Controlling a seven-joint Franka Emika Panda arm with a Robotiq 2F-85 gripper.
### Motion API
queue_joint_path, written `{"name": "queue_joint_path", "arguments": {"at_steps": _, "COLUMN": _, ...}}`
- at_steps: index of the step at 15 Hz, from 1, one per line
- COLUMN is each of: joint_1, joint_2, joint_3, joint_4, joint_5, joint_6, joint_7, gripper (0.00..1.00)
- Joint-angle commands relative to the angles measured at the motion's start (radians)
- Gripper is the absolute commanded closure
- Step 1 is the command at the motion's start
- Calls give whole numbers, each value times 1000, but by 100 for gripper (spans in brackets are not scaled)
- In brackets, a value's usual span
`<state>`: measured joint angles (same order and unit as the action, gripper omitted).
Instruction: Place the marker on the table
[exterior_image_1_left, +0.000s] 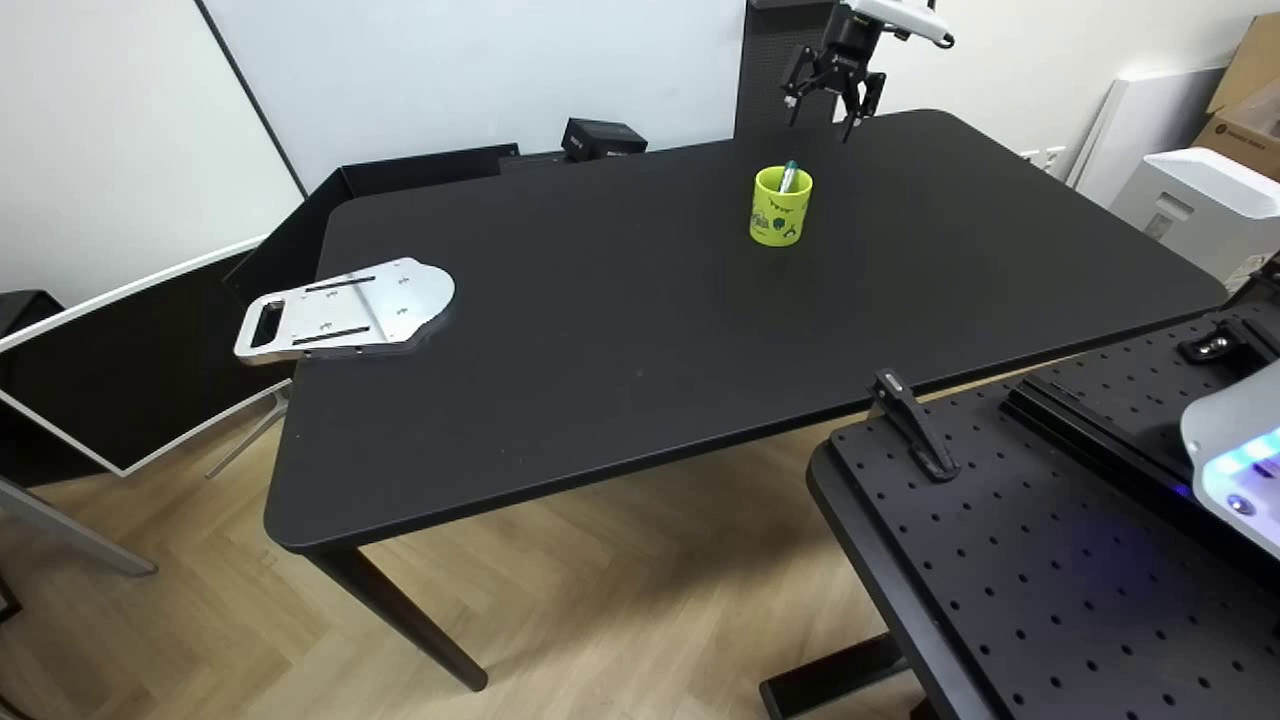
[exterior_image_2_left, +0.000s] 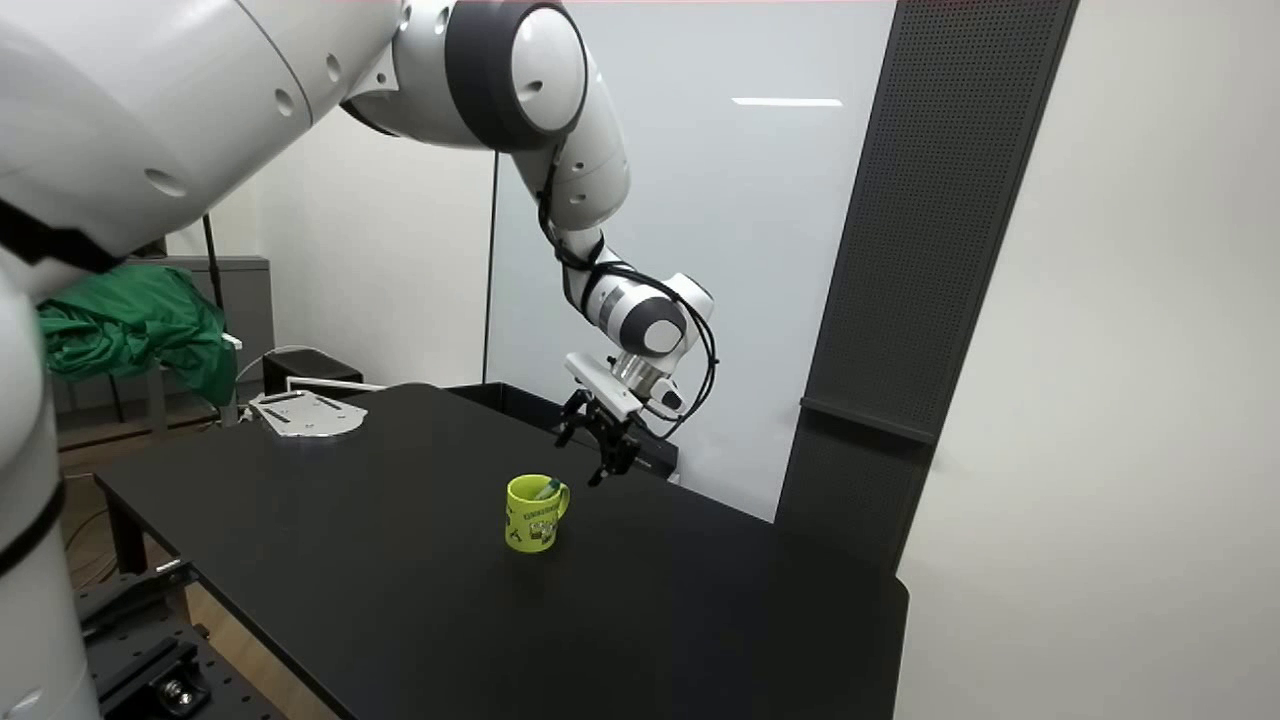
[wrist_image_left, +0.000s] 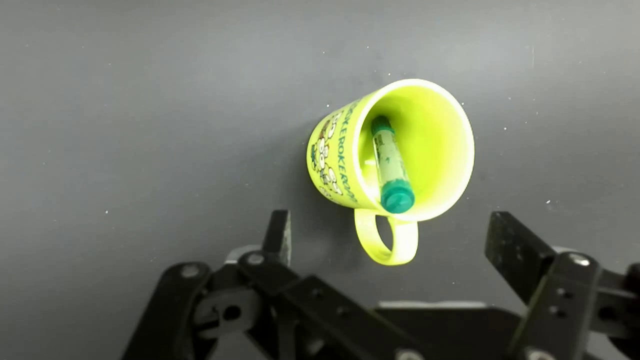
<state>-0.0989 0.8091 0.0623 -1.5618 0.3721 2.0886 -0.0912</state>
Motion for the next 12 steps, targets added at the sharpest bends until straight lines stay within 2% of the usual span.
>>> {"name": "queue_joint_path", "arguments": {"at_steps": 1, "joint_1": 2, "joint_2": 11, "joint_3": 11, "joint_4": 5, "joint_5": -10, "joint_6": 4, "joint_7": 7, "gripper": 0}}
{"name": "queue_joint_path", "arguments": {"at_steps": 11, "joint_1": 23, "joint_2": 46, "joint_3": 17, "joint_4": 11, "joint_5": -19, "joint_6": 19, "joint_7": 13, "gripper": 0}}
{"name": "queue_joint_path", "arguments": {"at_steps": 12, "joint_1": 24, "joint_2": 50, "joint_3": 17, "joint_4": 11, "joint_5": -19, "joint_6": 21, "joint_7": 12, "gripper": 7}}
